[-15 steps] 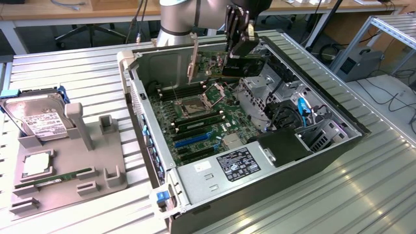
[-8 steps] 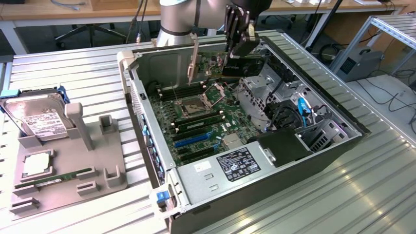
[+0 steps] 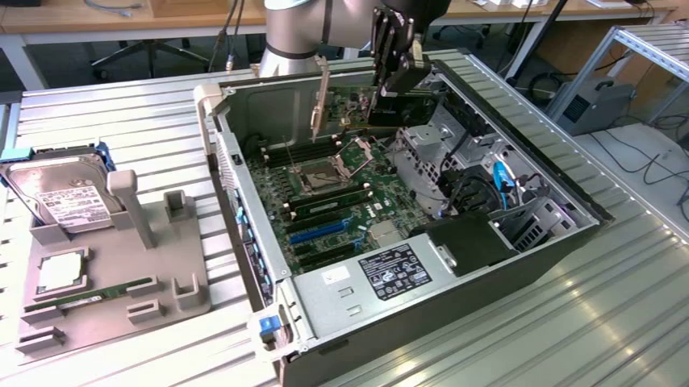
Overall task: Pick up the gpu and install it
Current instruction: 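Insert the gpu into the slot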
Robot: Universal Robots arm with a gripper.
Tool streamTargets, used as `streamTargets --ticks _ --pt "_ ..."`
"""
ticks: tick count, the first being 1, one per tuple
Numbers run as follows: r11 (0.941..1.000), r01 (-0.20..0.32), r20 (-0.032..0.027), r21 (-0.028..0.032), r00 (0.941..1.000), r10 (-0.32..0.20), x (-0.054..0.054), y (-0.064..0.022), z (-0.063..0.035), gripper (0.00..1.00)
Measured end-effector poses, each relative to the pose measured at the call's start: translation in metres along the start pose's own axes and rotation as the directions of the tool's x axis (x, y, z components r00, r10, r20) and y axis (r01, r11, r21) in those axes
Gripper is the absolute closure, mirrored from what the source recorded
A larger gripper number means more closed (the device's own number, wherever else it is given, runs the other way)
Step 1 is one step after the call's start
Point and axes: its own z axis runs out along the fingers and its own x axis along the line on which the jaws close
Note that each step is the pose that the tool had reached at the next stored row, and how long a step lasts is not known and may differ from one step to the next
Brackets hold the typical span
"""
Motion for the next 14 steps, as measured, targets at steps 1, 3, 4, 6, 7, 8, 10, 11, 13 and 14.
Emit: streamTargets --ticks 1,3,4,6,7,8,10,11,13,14 --pt "1.0000 0.003 -0.0001 0.0000 1.0000 -0.003 0.0000 0.0000 0.0000 0.73" --pt "1.0000 0.008 -0.0003 -0.0002 1.0000 -0.008 0.0000 0.0000 0.0000 0.73" --pt "0.9999 0.011 -0.0004 -0.0003 0.9999 -0.011 0.0000 0.0000 0.0000 0.73" --pt "0.9999 0.017 -0.0006 -0.0004 0.9999 -0.017 0.0000 0.0000 0.0001 0.73" --pt "0.9998 0.019 -0.0007 -0.0005 0.9998 -0.019 0.0000 0.0000 0.0001 0.73" --pt "0.9997 0.023 -0.0008 -0.0006 0.9997 -0.023 0.0000 0.0000 0.0001 0.73" --pt "0.9996 0.028 -0.0010 -0.0007 0.9996 -0.028 0.0000 0.0000 0.0001 0.73" --pt "0.9995 0.031 -0.0011 -0.0008 0.9995 -0.031 0.0000 0.0000 0.0001 0.73" --pt "0.9993 0.037 -0.0013 -0.0009 0.9993 -0.037 0.0000 0.0000 0.0002 0.73" --pt "0.9992 0.040 -0.0014 -0.0010 0.9992 -0.040 0.0000 0.0000 0.0002 0.73"
